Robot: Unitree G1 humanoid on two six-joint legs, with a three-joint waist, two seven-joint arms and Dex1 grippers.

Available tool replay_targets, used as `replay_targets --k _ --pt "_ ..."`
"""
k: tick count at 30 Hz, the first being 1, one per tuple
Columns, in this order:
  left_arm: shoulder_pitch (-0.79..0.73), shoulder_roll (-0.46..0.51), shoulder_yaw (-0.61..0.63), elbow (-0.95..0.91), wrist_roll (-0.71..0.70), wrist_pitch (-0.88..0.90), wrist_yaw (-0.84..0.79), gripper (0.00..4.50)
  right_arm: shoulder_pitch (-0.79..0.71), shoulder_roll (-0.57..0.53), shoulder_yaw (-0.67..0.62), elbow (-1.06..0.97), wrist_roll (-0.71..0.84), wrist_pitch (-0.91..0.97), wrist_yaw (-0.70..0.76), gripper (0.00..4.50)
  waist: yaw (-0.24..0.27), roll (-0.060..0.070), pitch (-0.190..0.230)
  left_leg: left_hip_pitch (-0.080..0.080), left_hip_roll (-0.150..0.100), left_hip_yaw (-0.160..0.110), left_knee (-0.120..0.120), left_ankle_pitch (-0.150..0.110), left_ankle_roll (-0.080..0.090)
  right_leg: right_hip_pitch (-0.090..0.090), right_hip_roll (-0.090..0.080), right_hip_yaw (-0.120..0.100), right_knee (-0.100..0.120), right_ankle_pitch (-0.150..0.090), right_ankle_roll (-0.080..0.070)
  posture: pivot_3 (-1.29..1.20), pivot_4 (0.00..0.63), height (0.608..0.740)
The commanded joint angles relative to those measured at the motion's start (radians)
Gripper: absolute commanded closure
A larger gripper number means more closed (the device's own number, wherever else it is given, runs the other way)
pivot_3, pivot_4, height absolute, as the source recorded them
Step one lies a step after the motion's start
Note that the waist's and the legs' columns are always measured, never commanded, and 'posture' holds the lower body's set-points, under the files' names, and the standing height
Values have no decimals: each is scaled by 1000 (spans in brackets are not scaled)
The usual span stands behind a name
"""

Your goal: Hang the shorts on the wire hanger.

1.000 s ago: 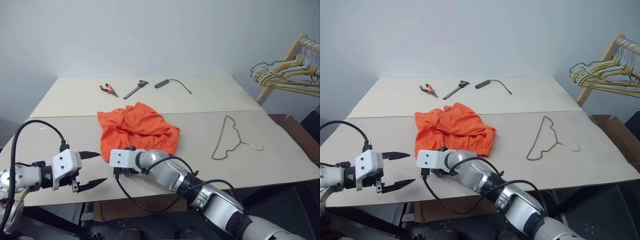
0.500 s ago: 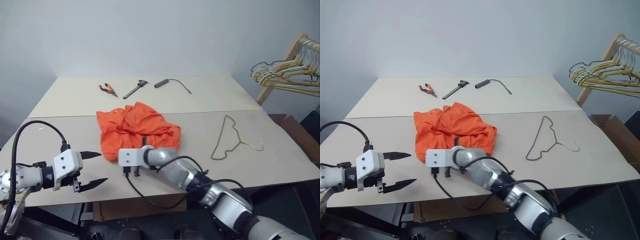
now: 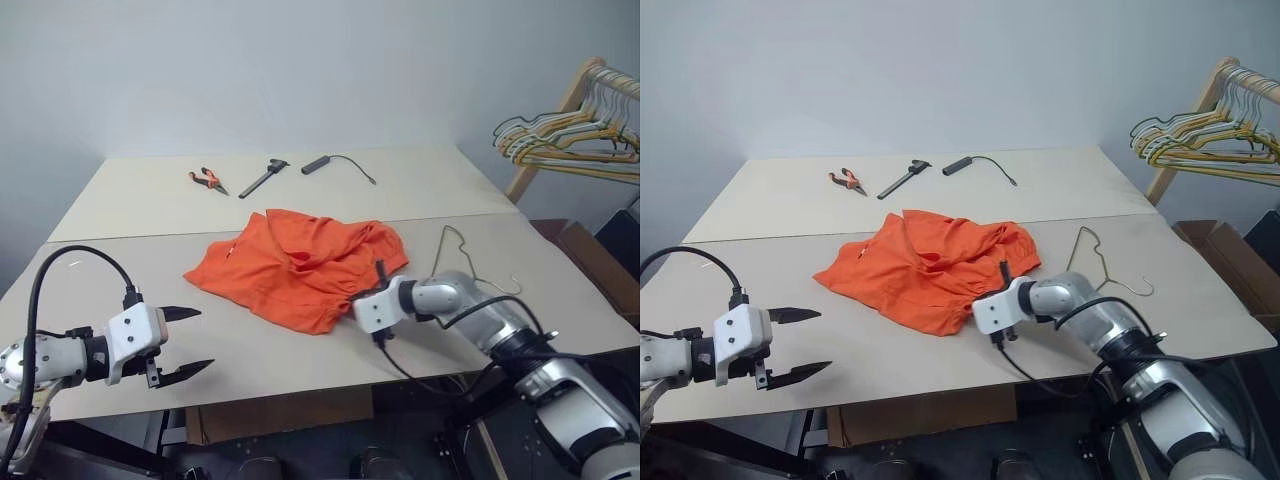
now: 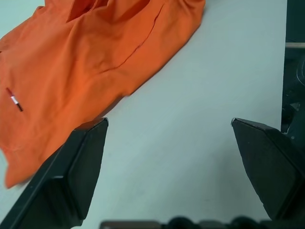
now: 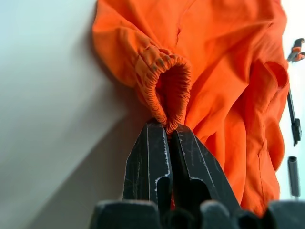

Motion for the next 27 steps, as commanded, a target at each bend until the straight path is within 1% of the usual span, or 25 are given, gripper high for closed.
replay_targets --k 1,3,7,10,12,14,16,19,22,24,27 --pt "-21 4 6 -20 -2 7 4 0 -47 -5 -25 70 -6 -116 12 3922 -1 0 0 0 0 0 0 0 0 0 0 0 0 0 0 155 0 740" --pt "-20 6 7 -21 -3 7 2 0 -49 -11 -23 90 -9 -142 34 3321 0 0 0 0 0 0 0 -1 1 0 0 1 0 0 0 156 0 740" --pt "-14 8 12 -24 -6 7 -3 0 -29 -40 -30 74 -18 -131 89 1845 1 0 0 0 0 0 0 -1 2 0 0 3 0 0 0 157 0 740" --pt "-11 8 12 -23 -5 5 -5 0 5 -85 -51 -7 10 -76 163 769 5 0 0 0 0 -1 1 -2 3 0 -1 3 0 0 0 157 0 740" --pt "-7 7 14 -20 -3 0 -7 0 41 -116 -78 -117 54 0 227 86 13 0 0 0 0 -2 1 -2 3 0 -1 2 0 0 0 155 0 740" --pt "-5 5 12 -17 0 -5 -7 0 88 -129 -118 -282 110 165 294 33 14 0 0 0 0 -2 1 -2 4 0 -1 3 0 0 0 155 0 740" --pt "-4 2 10 -13 2 -8 -6 0 129 -132 -148 -431 130 316 337 33 16 0 0 0 1 -2 1 -2 4 0 -1 2 0 0 0 153 0 740" --pt "-3 -2 7 -6 6 -15 -4 0 165 -99 -165 -598 89 510 344 33 13 1 0 0 1 -3 1 -2 4 0 0 3 0 0 0 146 0 740" --pt "-12 -7 -3 6 15 -25 0 0 170 -53 -134 -675 -6 627 318 33 13 1 0 1 1 -2 1 -2 4 0 0 2 0 -1 2 142 0 740" --pt "-22 -9 -11 16 22 -30 2 0 165 -31 -102 -688 -79 658 309 33 15 1 0 1 1 -2 1 -2 4 0 0 2 0 -2 4 137 0 740" --pt "-37 -13 -22 28 30 -35 0 0 154 8 -65 -670 -159 681 289 33 24 1 0 0 0 2 1 -2 4 -1 -1 2 0 -2 3 133 0 740"
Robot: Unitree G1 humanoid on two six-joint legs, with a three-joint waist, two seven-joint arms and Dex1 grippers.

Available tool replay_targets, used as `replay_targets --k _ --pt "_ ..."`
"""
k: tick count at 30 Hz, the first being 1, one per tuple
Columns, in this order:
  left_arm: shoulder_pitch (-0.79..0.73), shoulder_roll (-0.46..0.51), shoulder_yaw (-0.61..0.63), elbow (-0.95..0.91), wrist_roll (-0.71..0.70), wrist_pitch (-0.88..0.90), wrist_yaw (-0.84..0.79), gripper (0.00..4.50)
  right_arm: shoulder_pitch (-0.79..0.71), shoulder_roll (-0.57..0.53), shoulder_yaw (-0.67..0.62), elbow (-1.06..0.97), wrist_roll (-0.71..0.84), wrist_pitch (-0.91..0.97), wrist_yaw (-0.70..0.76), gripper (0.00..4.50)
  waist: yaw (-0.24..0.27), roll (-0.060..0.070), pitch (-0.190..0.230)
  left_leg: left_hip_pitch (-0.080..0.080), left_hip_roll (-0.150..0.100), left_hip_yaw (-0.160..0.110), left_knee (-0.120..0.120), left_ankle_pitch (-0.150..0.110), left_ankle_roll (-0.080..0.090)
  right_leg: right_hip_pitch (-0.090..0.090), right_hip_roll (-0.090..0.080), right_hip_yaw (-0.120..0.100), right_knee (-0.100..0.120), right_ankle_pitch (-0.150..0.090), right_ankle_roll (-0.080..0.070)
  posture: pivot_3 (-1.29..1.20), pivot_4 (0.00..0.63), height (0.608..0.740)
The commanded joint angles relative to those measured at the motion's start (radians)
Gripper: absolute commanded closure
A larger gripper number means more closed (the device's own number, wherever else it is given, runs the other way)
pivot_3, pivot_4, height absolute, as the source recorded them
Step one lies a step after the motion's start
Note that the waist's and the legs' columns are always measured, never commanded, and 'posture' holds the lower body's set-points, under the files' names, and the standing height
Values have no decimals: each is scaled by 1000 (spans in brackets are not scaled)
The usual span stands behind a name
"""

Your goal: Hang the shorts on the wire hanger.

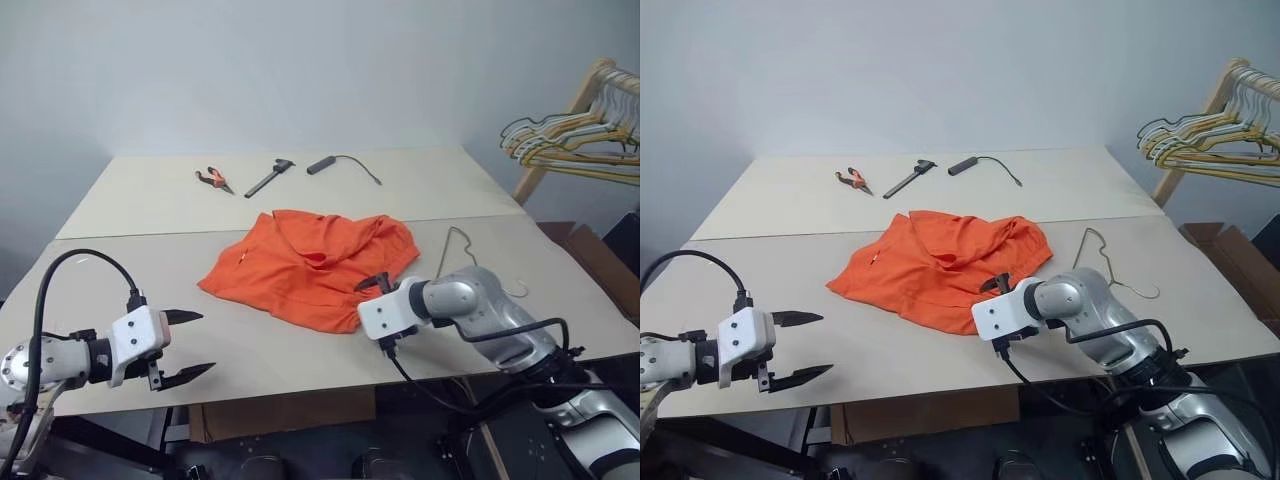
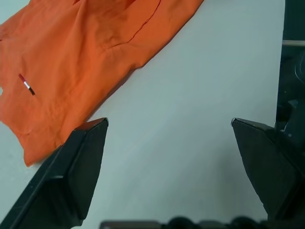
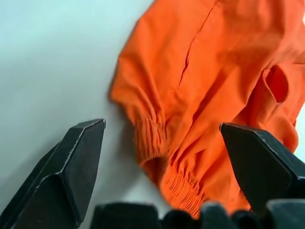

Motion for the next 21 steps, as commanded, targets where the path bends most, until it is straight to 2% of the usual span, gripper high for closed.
replay_targets --k 1,7,13,19,20,21 --pt "-32 -4 -9 4 13 -28 6 0 -28 41 31 12 -104 33 -39 33 4 0 0 0 0 1 0 0 0 0 0 0 0 1 -2 136 0 740" --pt "-35 -10 -15 15 25 -42 8 0 -35 77 64 55 -167 12 -46 33 5 0 0 0 0 2 0 0 0 0 0 0 0 1 -2 146 0 740" --pt "-24 -13 -12 32 42 -55 25 0 -28 76 72 62 -196 6 -32 2024 5 0 0 0 0 2 0 0 0 0 0 0 0 1 -2 157 0 740" --pt "-136 -19 -82 165 208 -134 132 0 -21 67 65 55 -194 -5 -26 4268 12 0 0 0 0 1 0 0 0 1 1 -1 0 1 -2 158 0 740" --pt "-176 -20 -105 213 255 -166 162 0 -18 60 61 54 -190 -17 -27 4461 12 0 0 0 0 1 0 0 -1 1 1 -1 0 1 -2 157 0 740" --pt "-224 -19 -133 269 309 -205 195 0 -14 48 57 51 -182 -36 -26 4461 16 0 0 0 0 2 0 0 -1 1 1 -1 0 1 -2 157 0 740"
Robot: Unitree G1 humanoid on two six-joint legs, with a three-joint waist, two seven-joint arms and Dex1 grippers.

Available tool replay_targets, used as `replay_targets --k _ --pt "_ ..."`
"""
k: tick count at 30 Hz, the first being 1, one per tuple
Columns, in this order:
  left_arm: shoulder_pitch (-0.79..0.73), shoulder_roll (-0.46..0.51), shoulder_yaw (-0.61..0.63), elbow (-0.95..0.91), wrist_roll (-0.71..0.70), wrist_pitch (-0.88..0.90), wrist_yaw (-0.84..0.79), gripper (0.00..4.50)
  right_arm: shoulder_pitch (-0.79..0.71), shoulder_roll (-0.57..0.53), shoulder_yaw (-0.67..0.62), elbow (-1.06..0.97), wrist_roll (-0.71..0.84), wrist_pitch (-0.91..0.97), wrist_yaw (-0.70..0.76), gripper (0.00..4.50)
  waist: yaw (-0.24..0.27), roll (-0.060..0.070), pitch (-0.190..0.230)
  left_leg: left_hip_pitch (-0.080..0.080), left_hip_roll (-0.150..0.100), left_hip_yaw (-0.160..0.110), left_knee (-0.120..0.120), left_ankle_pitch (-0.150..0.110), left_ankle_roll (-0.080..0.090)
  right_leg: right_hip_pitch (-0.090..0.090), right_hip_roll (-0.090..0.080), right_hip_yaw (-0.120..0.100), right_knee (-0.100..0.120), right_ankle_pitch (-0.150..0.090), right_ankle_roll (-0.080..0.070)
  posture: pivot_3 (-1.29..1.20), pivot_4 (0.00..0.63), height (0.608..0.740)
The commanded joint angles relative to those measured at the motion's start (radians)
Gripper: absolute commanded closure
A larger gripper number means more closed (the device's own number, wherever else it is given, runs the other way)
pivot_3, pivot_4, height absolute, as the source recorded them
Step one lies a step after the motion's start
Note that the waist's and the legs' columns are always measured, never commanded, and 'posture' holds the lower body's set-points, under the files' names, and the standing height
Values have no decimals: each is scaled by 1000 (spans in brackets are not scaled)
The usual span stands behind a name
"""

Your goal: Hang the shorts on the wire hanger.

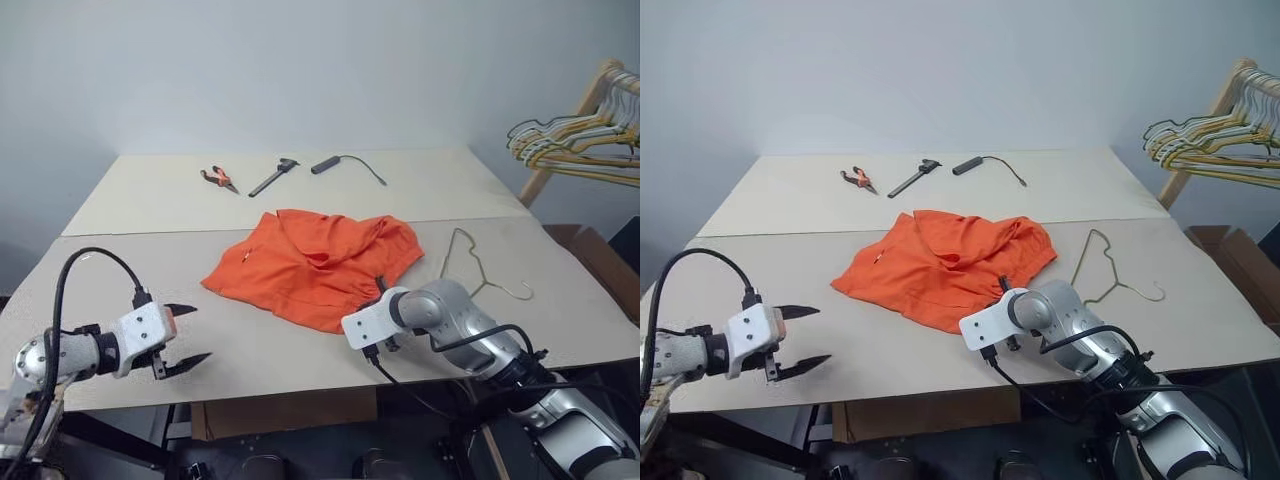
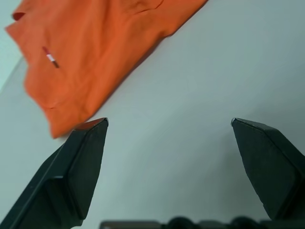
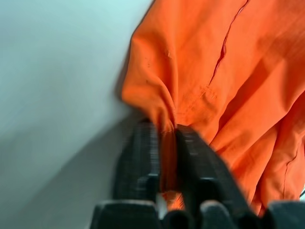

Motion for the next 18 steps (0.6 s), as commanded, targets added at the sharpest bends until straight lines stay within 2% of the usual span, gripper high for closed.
replay_targets --k 1,4,6,8,14,18 --pt "-143 1 -72 152 158 -128 107 0 -2 -35 -36 -27 15 -56 -1 4461 9 0 0 0 0 0 0 0 0 0 0 0 0 0 0 156 0 740" --pt "-270 -14 -127 291 224 -230 162 0 9 -54 -50 -35 28 -72 0 4461 19 0 0 0 -1 0 0 0 0 0 0 -1 -1 0 0 153 0 740" --pt "-401 -34 -214 443 328 -327 208 0 34 -101 -78 -56 52 -93 14 4461 13 0 0 -1 0 1 0 0 -1 -1 0 0 0 0 -1 137 0 740" --pt "-481 -48 -273 549 394 -399 233 0 52 -130 -103 -72 72 -102 21 4461 32 0 0 -2 -1 0 1 -1 -1 0 0 -3 -2 1 0 128 0 740" --pt "-596 -114 -370 725 453 -537 272 0 110 -216 -166 -128 159 -172 38 4461 23 -1 -1 -2 -1 1 1 -2 0 0 0 -2 -3 1 0 98 0 740" --pt "-635 -158 -410 780 448 -577 244 0 133 -225 -191 -144 181 -182 19 4461 20 -1 -1 -1 -1 0 1 -2 0 1 0 -2 -2 1 0 80 0 740"
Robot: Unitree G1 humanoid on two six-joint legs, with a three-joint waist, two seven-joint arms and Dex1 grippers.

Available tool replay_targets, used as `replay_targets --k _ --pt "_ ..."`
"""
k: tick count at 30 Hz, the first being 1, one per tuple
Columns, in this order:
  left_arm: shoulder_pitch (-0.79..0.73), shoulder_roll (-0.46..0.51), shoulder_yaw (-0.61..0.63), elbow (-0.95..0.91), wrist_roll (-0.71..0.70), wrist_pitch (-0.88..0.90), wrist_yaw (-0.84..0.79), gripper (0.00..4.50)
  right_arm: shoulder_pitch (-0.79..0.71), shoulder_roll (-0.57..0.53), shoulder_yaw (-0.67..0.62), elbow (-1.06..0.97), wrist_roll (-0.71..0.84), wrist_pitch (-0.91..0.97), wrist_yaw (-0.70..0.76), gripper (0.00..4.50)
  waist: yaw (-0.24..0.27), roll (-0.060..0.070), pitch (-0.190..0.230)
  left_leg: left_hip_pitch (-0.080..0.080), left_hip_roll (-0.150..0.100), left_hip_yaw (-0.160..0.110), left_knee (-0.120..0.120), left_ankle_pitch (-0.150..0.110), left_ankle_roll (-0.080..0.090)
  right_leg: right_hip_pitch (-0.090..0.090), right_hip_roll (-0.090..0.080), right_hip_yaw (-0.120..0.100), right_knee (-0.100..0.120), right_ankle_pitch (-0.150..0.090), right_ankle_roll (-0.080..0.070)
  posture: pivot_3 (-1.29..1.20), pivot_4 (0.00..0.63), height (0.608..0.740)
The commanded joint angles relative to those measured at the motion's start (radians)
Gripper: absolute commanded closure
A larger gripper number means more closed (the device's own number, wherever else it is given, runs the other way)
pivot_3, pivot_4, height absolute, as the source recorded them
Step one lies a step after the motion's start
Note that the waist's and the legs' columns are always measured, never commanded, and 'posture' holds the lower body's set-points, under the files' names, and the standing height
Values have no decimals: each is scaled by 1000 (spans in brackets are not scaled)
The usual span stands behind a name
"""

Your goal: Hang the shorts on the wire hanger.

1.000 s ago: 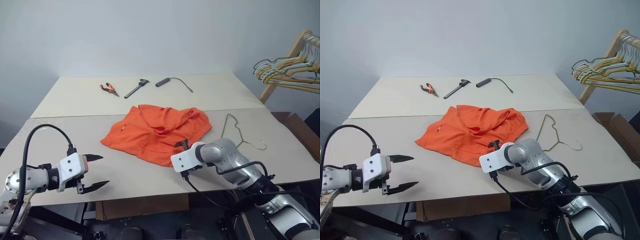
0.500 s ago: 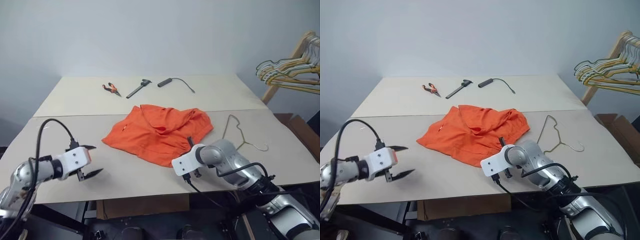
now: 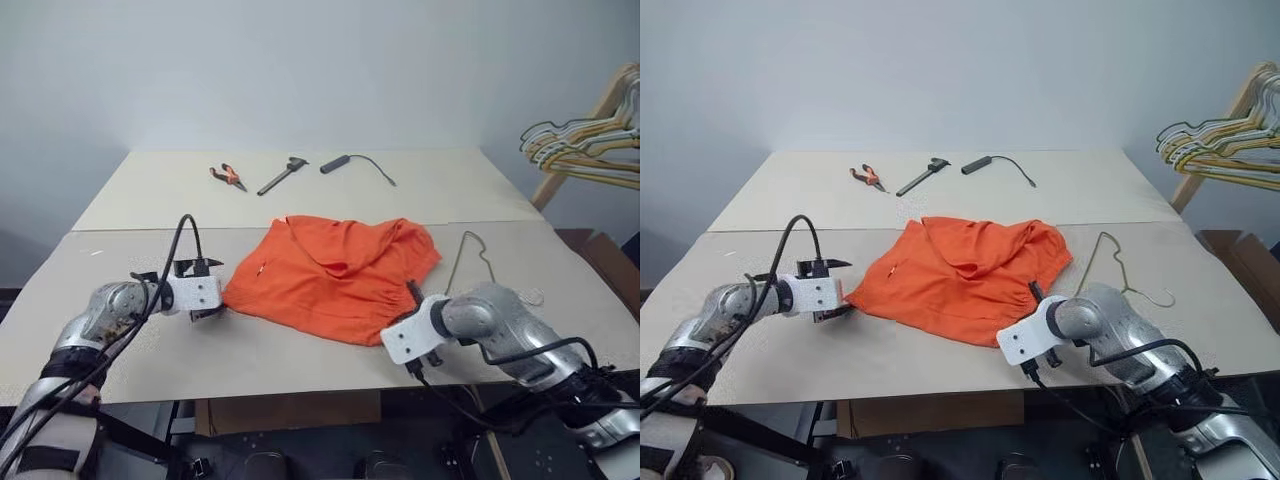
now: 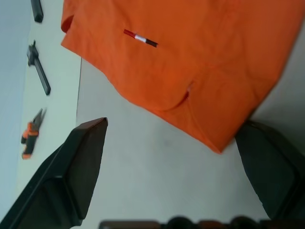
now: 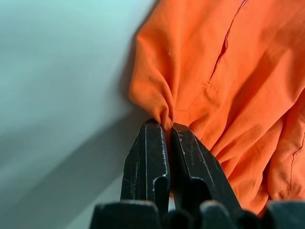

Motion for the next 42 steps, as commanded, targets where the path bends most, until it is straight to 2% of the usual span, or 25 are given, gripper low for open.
replay_targets --k 1,6,8,9,13,19,23,28,30,35,38,42 --pt "-25 -38 -38 30 -17 -45 -43 0 -1 -5 -51 -41 17 -24 -22 4461 -2 0 0 0 0 0 0 0 0 0 0 0 0 0 0 79 0 740" --pt "-29 -65 -53 36 -77 -44 -160 0 -10 14 -52 -19 -4 -21 -59 4461 -6 0 -1 0 0 0 2 0 0 1 0 1 1 0 0 74 0 740" --pt "-49 -75 -61 63 -59 -37 -152 0 -17 26 -49 -8 -12 -16 -72 4461 -8 0 -2 0 0 0 3 0 0 1 0 1 1 0 0 76 0 740" --pt "-65 -76 -71 86 -29 -35 -128 184 -19 31 -48 -5 -14 -14 -77 4489 -8 0 -2 0 0 0 3 0 0 1 0 1 1 0 0 76 0 740" --pt "-109 -88 -87 153 6 -33 -85 1229 -21 44 -49 0 -20 -9 -85 4500 -6 1 -2 1 0 -1 5 0 0 3 0 0 2 1 1 75 0 740" --pt "-133 -95 -93 197 0 -42 -89 3323 -15 53 -53 4 -27 -2 -95 4500 -20 1 -2 1 0 -1 5 0 1 3 0 0 3 0 1 71 0 740" --pt "-136 -88 -97 206 5 -49 -93 4480 -17 62 -54 16 -32 -5 -110 4500 -31 1 -2 1 0 -1 5 0 1 3 0 1 2 1 1 75 0 740" --pt "-115 -59 -80 173 -2 -41 -81 4480 -22 72 -58 34 -43 -5 -139 4500 -34 1 -2 1 0 -1 5 0 1 2 0 1 2 1 1 79 0 740" --pt "-75 -34 -51 112 -53 -21 -120 4480 -28 84 -64 35 -41 1 -155 4500 -41 1 -2 1 0 -1 5 0 1 2 0 1 2 1 1 77 0 740" --pt "174 141 36 -266 -246 123 -324 4480 -12 93 -84 -1 -4 -4 -158 4500 -78 1 -2 -1 1 0 5 -1 1 -1 0 4 3 0 1 76 0 740" --pt "321 241 100 -454 -301 214 -364 4480 4 85 -94 -25 32 -31 -143 4500 -86 1 -2 0 2 -1 4 -1 2 -1 0 5 3 0 1 84 0 740" --pt "479 318 190 -646 -348 330 -371 4480 19 73 -96 -61 95 -53 -102 4500 -75 1 -1 0 2 -1 4 -1 3 -1 -1 4 3 0 2 100 0 740"
